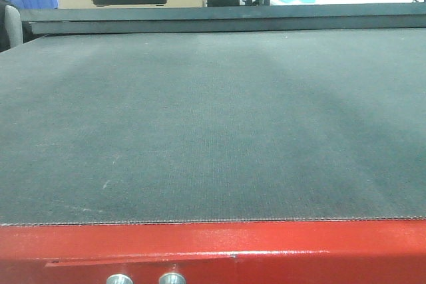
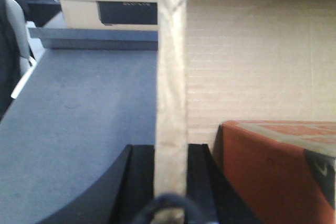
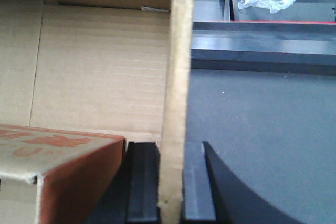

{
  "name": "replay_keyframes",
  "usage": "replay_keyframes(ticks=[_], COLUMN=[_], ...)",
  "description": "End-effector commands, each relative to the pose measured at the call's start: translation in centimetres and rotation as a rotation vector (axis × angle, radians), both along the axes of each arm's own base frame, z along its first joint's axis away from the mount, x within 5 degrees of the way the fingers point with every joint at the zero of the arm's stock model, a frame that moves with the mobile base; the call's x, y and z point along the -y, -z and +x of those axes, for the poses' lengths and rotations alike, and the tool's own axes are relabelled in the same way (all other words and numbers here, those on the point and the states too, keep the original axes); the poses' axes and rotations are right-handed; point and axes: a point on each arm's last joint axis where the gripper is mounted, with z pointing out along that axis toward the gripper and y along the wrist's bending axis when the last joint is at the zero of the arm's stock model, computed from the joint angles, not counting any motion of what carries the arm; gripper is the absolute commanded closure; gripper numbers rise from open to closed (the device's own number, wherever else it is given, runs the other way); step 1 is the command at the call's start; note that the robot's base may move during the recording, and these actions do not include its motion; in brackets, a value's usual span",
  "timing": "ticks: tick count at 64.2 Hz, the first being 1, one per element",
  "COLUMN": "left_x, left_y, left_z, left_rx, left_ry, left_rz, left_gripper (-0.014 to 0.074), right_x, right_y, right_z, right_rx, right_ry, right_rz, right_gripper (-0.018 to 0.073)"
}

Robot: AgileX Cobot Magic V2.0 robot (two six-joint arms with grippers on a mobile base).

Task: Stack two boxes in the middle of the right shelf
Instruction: 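Back away from the table and turn while holding the box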

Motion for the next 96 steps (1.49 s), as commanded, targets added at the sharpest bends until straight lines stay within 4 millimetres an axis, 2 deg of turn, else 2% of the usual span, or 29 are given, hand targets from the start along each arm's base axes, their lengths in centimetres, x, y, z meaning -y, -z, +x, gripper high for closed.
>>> replay_keyframes(ticks=[1, 33, 96], left_x=[-0.9, -1.0, -0.8], left_y=[-1.4, -1.4, -1.2], left_z=[-0.8, -0.8, -0.5], left_rx=[0.070, 0.066, 0.063], left_ry=[-0.034, -0.037, -0.035], left_rz=[0.027, 0.027, 0.033], left_gripper=[0.0708, 0.0708, 0.0708], right_x=[0.6, 0.6, 0.3], right_y=[-1.4, -1.4, -2.4], right_z=[-0.7, -0.7, -0.5], right_rx=[0.074, 0.076, 0.188], right_ry=[0.014, 0.013, -0.023], right_rz=[-0.016, -0.015, 0.002], right_gripper=[0.0721, 0.0721, 0.0721])
